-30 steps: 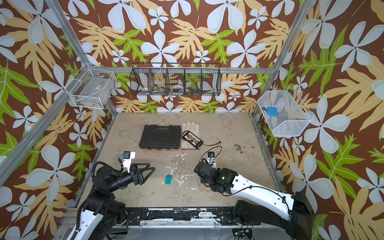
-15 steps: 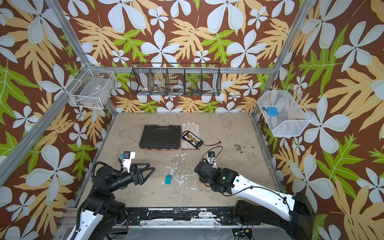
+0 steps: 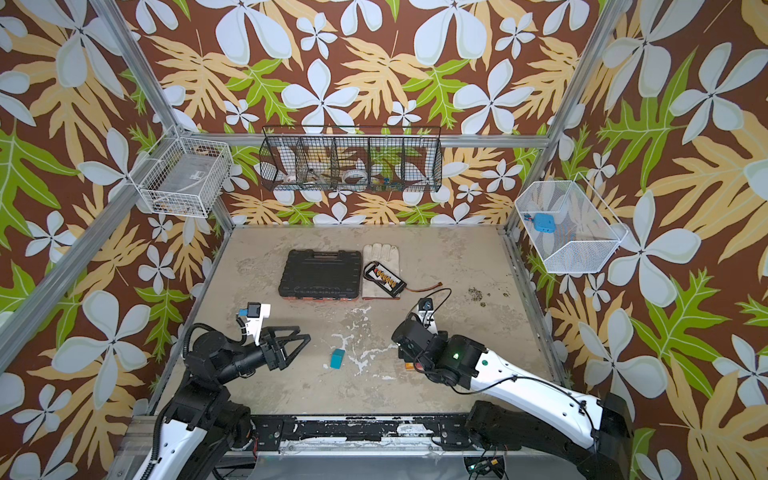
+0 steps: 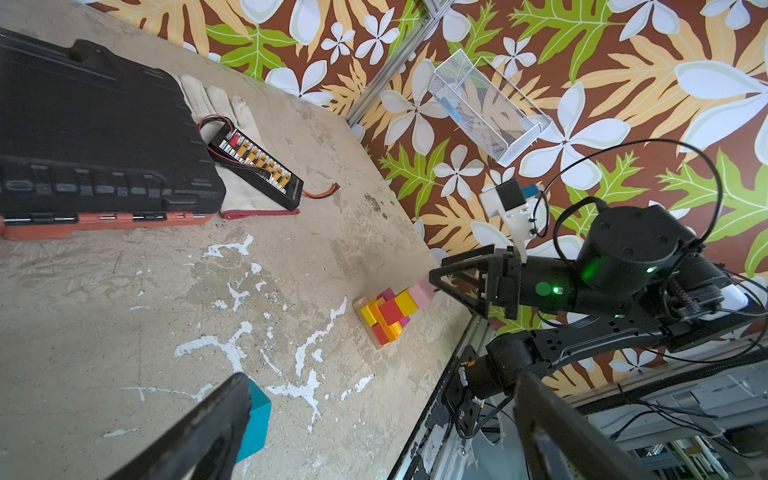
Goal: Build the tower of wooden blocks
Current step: 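Open the right gripper to release the pink block on the stack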
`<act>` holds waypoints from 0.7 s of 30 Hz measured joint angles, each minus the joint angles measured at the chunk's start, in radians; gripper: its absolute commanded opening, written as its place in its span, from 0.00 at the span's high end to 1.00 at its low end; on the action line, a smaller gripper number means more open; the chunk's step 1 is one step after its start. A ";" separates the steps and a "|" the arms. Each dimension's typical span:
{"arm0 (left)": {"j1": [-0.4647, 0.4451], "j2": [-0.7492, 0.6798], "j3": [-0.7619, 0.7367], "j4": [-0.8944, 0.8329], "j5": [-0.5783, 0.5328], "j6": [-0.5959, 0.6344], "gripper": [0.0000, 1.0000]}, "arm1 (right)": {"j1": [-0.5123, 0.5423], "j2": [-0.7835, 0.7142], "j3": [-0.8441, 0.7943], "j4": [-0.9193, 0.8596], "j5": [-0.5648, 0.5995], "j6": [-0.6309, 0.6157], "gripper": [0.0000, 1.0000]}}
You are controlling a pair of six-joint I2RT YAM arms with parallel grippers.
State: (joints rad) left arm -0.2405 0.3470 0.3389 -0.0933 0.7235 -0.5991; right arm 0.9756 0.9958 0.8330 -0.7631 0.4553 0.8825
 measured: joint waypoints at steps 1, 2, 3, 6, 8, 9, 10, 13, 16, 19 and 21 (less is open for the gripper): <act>0.000 0.000 0.000 0.000 0.000 0.000 0.00 | 0.000 -0.010 0.009 0.001 0.005 -0.007 0.18; 0.000 0.000 0.000 0.000 0.000 0.000 0.00 | 0.000 -0.016 0.013 0.000 0.007 -0.014 0.18; 0.000 0.000 0.000 0.000 0.000 0.000 0.00 | 0.000 -0.020 0.014 0.000 0.012 -0.027 0.17; 0.000 0.000 0.000 0.000 0.000 0.000 0.00 | 0.000 -0.016 0.001 0.003 0.012 -0.038 0.13; 0.000 0.001 0.000 0.000 0.000 0.000 0.00 | 0.000 -0.006 -0.022 0.010 0.003 -0.050 0.07; 0.000 0.002 0.000 0.000 0.000 0.000 0.00 | 0.000 0.001 -0.037 0.016 -0.005 -0.050 0.05; 0.000 0.002 0.000 0.000 0.000 0.000 0.00 | 0.000 0.007 -0.048 0.019 -0.010 -0.054 0.04; 0.000 0.002 0.000 0.000 0.000 0.000 0.00 | 0.000 0.027 -0.068 0.032 -0.015 -0.057 0.03; 0.000 0.002 0.000 0.000 0.000 0.000 0.00 | 0.000 0.043 -0.079 0.051 -0.014 -0.057 0.06; 0.000 0.002 0.000 0.000 0.000 0.000 0.00 | 0.000 0.048 -0.087 0.063 -0.011 -0.057 0.09; 0.000 0.002 0.000 0.000 0.000 0.000 0.00 | 0.000 0.050 -0.092 0.064 -0.009 -0.057 0.11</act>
State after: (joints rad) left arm -0.2405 0.3489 0.3389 -0.0933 0.7235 -0.5995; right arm 0.9756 1.0454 0.7414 -0.6994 0.4465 0.8257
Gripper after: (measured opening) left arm 0.998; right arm 0.907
